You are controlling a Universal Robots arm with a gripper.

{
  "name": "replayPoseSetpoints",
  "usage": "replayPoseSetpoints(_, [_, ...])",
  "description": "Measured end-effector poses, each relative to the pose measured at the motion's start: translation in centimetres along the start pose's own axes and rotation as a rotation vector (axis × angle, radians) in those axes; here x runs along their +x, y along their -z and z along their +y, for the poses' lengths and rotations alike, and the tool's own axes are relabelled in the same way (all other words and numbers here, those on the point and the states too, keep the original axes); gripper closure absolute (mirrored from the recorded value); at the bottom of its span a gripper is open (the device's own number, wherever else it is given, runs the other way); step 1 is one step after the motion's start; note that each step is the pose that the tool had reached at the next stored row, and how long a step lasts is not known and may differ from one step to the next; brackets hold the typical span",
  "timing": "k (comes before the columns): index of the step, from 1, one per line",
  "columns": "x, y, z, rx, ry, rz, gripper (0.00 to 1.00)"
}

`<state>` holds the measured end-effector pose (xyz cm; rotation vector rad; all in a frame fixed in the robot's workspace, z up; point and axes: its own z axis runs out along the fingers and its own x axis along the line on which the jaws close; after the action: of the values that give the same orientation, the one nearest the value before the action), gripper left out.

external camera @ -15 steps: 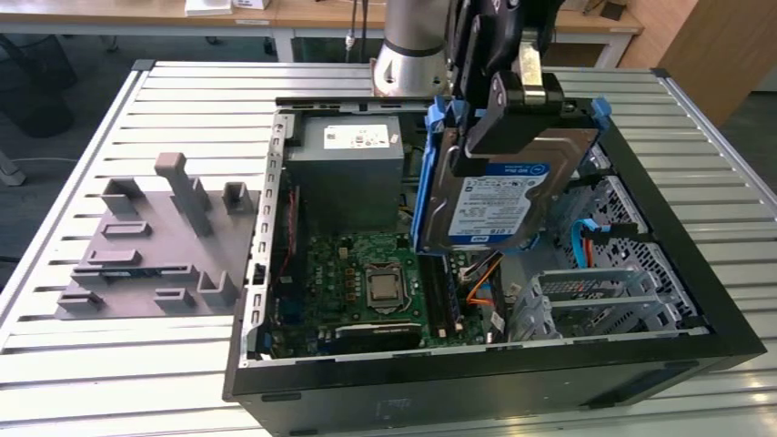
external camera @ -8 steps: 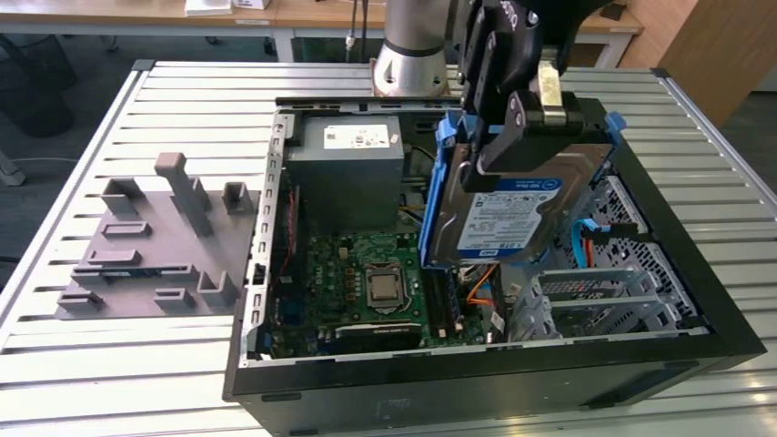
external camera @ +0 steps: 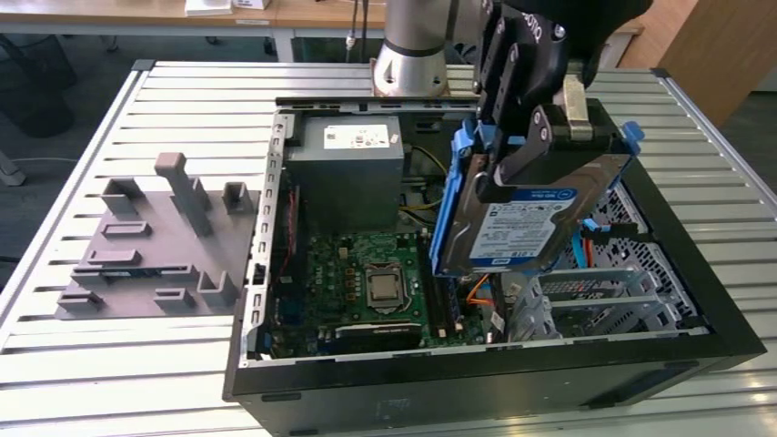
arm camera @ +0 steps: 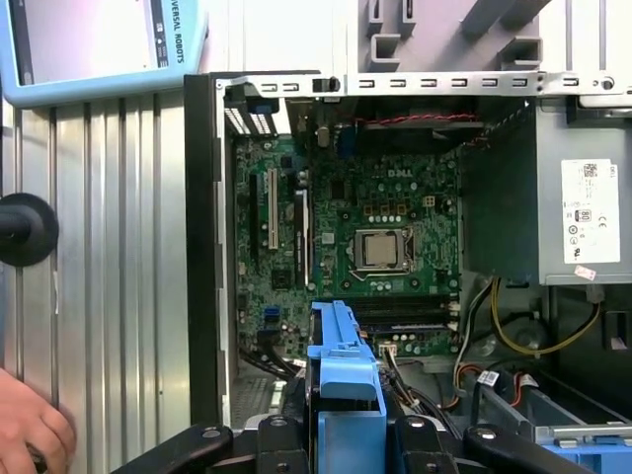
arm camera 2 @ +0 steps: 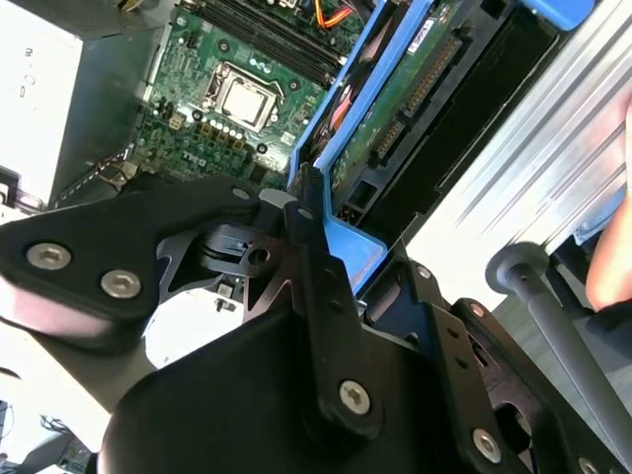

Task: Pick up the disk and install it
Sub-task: 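Insert the disk into the insertion slot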

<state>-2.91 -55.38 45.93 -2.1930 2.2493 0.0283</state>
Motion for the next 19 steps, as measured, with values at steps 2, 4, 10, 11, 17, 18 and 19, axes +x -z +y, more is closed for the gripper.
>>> replayPoseSetpoints(2, [0.03, 0.00, -0.05, 0.0000, 0.000, 0.0002, 0.64])
replayPoseSetpoints(4, [0.20, -0.01, -0.09, 0.0000, 0.000, 0.0002, 0.64])
replayPoseSetpoints(10, [0.89, -0.05, -0.20, 0.0000, 0.000, 0.0001, 0.64])
replayPoseSetpoints(11, [0.93, -0.06, -0.28, 0.0000, 0.000, 0.0001, 0.64])
replayPoseSetpoints(17, [0.97, -0.09, -1.14, 0.0000, 0.000, 0.0003, 0.64])
replayPoseSetpoints(18, [0.97, -0.09, -1.32, 0.0000, 0.000, 0.0002, 0.64])
replayPoseSetpoints(19, [0.97, -0.10, -1.48, 0.0000, 0.000, 0.0002, 0.64])
